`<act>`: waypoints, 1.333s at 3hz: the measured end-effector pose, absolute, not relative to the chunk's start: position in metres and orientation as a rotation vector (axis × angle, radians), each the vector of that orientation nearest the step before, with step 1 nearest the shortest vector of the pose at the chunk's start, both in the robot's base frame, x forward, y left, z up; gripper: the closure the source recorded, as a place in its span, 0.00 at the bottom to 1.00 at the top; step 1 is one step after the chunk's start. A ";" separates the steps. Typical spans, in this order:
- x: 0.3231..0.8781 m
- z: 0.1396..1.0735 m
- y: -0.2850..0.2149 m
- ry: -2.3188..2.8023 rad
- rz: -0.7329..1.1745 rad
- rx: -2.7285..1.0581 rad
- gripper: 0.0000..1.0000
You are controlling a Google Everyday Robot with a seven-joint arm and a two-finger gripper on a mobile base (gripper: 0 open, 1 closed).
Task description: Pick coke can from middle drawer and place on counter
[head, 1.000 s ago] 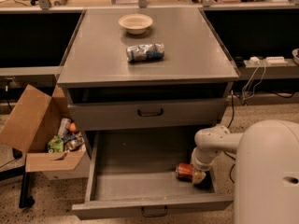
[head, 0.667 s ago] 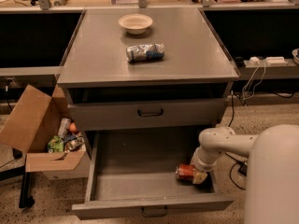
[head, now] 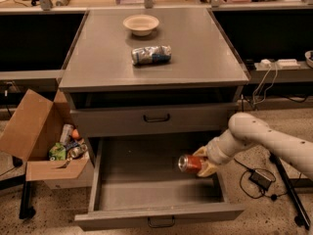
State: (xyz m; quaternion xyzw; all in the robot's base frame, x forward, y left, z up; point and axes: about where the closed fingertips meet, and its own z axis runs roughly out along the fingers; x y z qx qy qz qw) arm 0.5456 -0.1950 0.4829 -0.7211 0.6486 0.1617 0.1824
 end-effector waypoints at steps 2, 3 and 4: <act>0.547 0.533 -0.188 1.689 0.514 -2.022 1.00; 0.543 0.558 -0.177 1.624 0.464 -2.046 1.00; 0.531 0.612 -0.154 1.529 0.306 -2.098 1.00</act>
Offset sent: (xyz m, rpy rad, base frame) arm 0.0021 0.0051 0.0429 0.0847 -0.0369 0.0472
